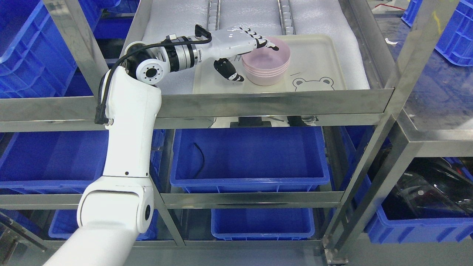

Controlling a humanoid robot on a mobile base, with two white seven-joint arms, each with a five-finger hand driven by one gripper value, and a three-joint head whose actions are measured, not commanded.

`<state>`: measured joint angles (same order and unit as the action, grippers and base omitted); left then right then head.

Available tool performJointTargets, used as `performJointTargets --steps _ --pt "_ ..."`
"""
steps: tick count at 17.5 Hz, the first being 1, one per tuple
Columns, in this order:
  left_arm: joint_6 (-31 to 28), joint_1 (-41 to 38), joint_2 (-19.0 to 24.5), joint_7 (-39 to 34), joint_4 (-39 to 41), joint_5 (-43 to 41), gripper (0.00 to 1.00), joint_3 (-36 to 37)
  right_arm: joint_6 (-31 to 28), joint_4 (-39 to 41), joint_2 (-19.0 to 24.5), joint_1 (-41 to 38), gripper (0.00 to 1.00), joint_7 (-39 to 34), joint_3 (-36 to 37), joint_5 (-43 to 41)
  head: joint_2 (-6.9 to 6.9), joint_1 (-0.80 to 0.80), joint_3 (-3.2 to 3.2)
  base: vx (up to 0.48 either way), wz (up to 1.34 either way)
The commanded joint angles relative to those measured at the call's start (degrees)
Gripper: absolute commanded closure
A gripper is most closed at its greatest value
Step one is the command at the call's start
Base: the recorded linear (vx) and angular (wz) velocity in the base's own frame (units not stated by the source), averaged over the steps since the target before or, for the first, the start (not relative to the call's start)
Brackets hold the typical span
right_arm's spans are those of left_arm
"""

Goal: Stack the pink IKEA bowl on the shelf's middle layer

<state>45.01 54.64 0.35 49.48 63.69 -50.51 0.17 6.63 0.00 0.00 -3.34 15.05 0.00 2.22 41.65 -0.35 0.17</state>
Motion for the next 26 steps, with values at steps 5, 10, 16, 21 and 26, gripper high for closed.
performJointTargets --steps 5,10,16,21,26 --pt "0.0 0.5 0.6 -1.8 7.0 26.6 0.08 3.1 0.0 1.0 -1.0 0.0 0.0 0.0 -0.3 0.0 0.0 0.0 0.0 0.001 -0.01" --pt "0.0 -13.2 0.6 -5.0 15.5 33.3 0.1 23.3 0.0 1.0 -1.0 0.0 0.0 0.0 -0.3 0.1 0.0 0.0 0.0 -0.028 -0.07" --pt "0.0 -27.3 0.6 -5.0 19.5 29.2 0.09 30.4 0.0 1.0 -1.0 0.0 0.0 0.0 -0.3 0.0 -0.01 0.0 0.0 -0.026 -0.13" --pt "0.0 -47.4 0.6 -5.0 20.7 28.2 0.08 23.2 0.0 1.0 -1.0 0.0 0.0 0.0 -0.3 0.1 -0.01 0.0 0.0 -0.024 -0.28" --pt "0.0 -56.4 0.6 -11.8 13.4 28.9 0.08 7.4 0.0 1.0 -1.0 0.0 0.0 0.0 -0.3 0.1 -0.02 0.0 0.0 -0.024 -0.22"
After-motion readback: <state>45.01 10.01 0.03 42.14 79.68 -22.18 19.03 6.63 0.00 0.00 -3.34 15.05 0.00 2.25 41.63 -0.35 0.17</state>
